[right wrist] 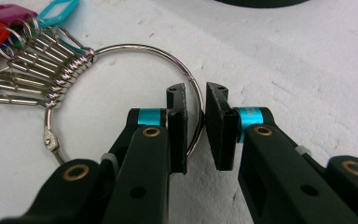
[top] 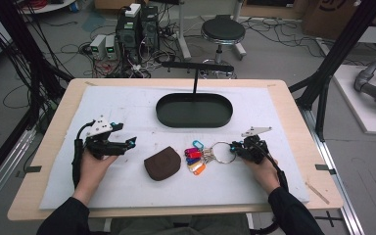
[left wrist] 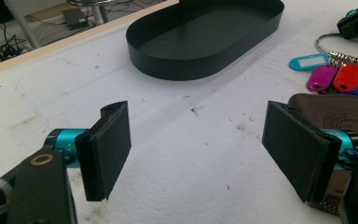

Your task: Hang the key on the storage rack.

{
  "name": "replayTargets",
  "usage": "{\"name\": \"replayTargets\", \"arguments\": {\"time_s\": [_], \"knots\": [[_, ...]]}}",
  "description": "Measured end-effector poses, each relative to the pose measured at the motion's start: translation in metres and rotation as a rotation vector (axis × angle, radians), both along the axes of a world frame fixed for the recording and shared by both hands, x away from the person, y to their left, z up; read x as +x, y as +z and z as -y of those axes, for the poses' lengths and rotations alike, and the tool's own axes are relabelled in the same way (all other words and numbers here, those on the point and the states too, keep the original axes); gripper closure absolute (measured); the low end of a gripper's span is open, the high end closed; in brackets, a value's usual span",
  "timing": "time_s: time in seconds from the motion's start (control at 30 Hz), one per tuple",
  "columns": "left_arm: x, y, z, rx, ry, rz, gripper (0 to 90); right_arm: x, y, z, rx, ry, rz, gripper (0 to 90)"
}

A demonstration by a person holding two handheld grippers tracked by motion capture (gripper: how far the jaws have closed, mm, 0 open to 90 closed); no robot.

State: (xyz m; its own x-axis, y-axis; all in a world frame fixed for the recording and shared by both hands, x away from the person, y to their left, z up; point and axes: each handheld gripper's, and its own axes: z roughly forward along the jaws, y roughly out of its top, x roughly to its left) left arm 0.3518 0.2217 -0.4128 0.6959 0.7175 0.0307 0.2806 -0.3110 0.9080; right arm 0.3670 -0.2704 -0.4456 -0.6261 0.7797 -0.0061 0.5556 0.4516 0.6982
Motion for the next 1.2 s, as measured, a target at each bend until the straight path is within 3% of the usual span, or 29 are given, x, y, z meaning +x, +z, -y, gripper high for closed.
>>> {"name": "replayTargets", "arguments": {"time_s": [0.13,0.3,0.43,0.63,0.7,0.73,1.0,1.2], "knots": [[0.000,0.000,0.000,-0.001,0.000,0.000,23.7,-0.001,-0.001,-0.001,-0.019,0.005,0.015,82.5],[-0.001,0.000,0.000,0.000,-0.002,0.002,23.7,-0.001,0.000,-0.002,-0.005,0.005,0.006,88.2],[0.000,0.000,0.000,-0.003,0.002,0.001,23.7,0.001,0.002,0.005,0.060,-0.006,-0.002,88.3],[0.000,0.000,0.000,0.002,0.002,0.001,23.7,-0.002,0.017,0.018,0.270,0.016,0.016,88.2],[0.000,-0.001,0.000,0.002,0.002,0.001,23.7,-0.003,0.019,0.019,0.298,0.020,0.012,88.2],[0.000,0.000,0.000,0.002,0.003,0.002,23.7,-0.006,0.022,0.019,0.353,0.035,0.008,88.2],[0.000,0.000,0.002,-0.004,0.002,0.004,23.7,-0.012,0.028,0.011,0.432,0.104,0.011,87.5],[0.000,0.000,0.001,-0.004,-0.001,0.002,23.7,-0.013,0.027,0.005,0.428,0.150,-0.023,87.4]]}}
